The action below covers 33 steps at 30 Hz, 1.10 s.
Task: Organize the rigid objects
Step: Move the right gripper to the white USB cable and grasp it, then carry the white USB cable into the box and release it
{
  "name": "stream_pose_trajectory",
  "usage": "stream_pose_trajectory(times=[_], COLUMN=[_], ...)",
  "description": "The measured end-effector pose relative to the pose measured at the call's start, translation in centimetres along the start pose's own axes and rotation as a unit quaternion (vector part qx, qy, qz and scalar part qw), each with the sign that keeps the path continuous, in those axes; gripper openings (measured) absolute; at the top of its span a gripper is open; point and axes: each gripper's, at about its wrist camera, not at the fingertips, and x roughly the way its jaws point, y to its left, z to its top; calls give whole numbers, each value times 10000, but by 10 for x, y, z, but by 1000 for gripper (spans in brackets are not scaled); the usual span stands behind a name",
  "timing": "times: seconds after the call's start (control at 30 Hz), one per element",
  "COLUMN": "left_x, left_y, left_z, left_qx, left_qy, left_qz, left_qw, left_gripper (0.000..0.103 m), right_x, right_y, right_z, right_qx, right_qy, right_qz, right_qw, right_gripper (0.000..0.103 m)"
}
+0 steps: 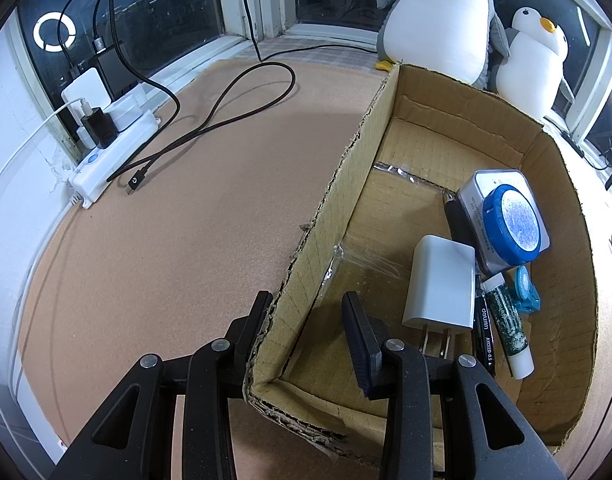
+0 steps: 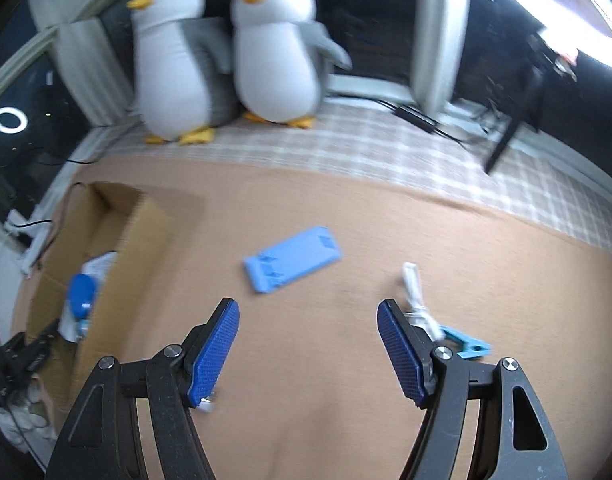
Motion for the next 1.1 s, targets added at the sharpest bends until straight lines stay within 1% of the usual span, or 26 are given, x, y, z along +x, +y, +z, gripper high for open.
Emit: stream_pose_trajectory(times=[0.1,0.2,0.23,0.33,0.4,0.43,0.53,0.6,0.7,0.73,0.83,0.9,1.03,1.07,1.1], left_x=[0,0,0,0,0,0,0,0,0,0,0,0,0,0,0], left_y=[0,0,0,0,0,0,0,0,0,0,0,0,0,0,0], left_z=[0,0,0,0,0,0,0,0,0,0,0,0,0,0,0], left_qx=[-3,-2,-2,-4,-4,-4,-2,-3,-2,-3,-2,-2,-1,-2,2], left_qy=[1,1,3,2,3,2,2,3,2,3,1,2,3,2,1], left_qz=[1,2,2,2,2,3,5,4,3,3,5,5,5,3,5], left_qw=[10000,10000,10000,10000,10000,10000,10000,10000,10000,10000,10000,10000,10000,10000,10000], left_gripper=[39,39,39,39,39,39,39,39,39,39,39,39,39,39,39], right_x=[11,23,26,34,40,42,50,54,58,59,62,64,62,62,62], right_y=[-24,-44,-48,-59,-66,-68,-75,-76,-76,-76,-76,-77,-79,-79,-78], right_z=[1,2,1,1,2,3,5,5,5,5,3,2,2,2,1], right_qx=[132,309,328,388,472,482,533,552,546,524,530,537,547,554,563], right_qy=[162,308,297,383,445,411,487,515,589,781,851,860,856,852,841], right_qz=[-167,-185,-231,-311,-293,-395,-424,-468,-473,-345,-391,-431,-397,-401,-394], right_qw=[9996,9989,9988,9980,9975,9972,9965,9961,9956,9950,9942,9939,9940,9940,9941], right_gripper=[68,68,67,64,57,56,48,39,32,31,27,21,18,14,14])
